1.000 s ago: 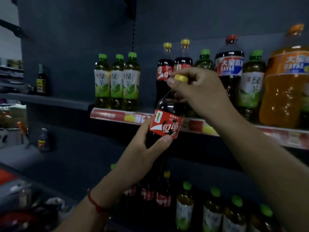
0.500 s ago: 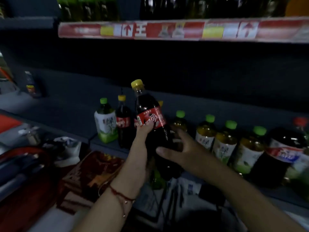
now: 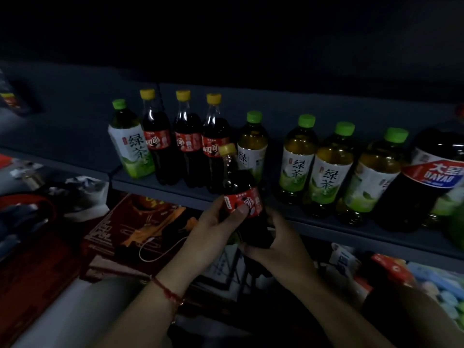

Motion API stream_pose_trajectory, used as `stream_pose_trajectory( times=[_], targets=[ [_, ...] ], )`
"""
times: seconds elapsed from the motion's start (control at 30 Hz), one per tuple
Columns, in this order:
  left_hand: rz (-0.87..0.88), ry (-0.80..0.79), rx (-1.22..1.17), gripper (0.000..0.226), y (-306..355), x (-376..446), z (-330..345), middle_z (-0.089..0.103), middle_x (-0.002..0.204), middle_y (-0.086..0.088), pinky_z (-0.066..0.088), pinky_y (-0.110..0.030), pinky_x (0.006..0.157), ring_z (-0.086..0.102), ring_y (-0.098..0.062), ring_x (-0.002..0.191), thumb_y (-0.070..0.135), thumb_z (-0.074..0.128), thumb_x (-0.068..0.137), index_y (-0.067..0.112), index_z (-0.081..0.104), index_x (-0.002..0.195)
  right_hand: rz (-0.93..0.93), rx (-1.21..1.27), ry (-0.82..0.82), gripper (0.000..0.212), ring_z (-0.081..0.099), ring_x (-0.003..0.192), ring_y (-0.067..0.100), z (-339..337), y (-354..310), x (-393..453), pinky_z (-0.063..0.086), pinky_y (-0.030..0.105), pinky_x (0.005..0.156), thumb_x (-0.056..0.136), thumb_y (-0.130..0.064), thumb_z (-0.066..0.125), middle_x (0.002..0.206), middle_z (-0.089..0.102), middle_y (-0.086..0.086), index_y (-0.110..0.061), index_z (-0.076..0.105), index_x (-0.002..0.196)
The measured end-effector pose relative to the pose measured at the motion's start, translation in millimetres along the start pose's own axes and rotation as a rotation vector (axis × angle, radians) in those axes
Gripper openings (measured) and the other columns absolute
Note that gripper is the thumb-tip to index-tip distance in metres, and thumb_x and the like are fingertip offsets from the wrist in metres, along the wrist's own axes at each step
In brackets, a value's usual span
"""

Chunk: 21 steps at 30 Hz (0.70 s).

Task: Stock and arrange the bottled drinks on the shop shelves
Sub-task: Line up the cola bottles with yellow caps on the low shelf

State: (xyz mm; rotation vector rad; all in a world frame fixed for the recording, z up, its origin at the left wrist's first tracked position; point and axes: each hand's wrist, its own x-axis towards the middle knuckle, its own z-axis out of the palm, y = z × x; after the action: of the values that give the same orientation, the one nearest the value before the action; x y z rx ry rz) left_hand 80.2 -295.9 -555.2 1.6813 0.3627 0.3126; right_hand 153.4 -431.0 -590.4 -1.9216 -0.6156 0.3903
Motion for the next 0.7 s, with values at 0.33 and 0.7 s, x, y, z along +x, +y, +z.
stream_pose_trajectory(
  times=[0.33, 0.7],
  targets=[
    [0.435, 0.11, 0.572, 0.05, 35.8, 65.3, -8.5, 0.052, 0.132, 0.011, 0.041, -0.017, 0.102, 0.048, 0.005, 0.119, 0.03, 0.058, 0.098, 0.031, 0.04, 0.145, 0.052, 0.301, 0.164, 0.064, 0.056, 0.09, -0.022, -19.6, 24.3, -1.5, 0.045, 0.009, 0.073, 0.072, -0.017, 0.085, 0.105, 0.06, -0.029, -0.051, 0.047, 0.111],
    [0.527, 0.327, 1.555, 0.112, 60.9, 140.8, 14.8, 0.04, 0.143, -0.015, 0.034, -0.043, 0.103, 0.043, -0.033, 0.125, 0.062, 0.07, 0.075, 0.012, 0.011, 0.156, 0.031, 0.418, 0.215, 0.075, 0.054, 0.104, -0.007, -37.0, 27.2, 1.5, 0.045, 0.024, 0.088, 0.07, -0.017, 0.086, 0.111, 0.058, -0.026, -0.042, 0.045, 0.128]
  ],
)
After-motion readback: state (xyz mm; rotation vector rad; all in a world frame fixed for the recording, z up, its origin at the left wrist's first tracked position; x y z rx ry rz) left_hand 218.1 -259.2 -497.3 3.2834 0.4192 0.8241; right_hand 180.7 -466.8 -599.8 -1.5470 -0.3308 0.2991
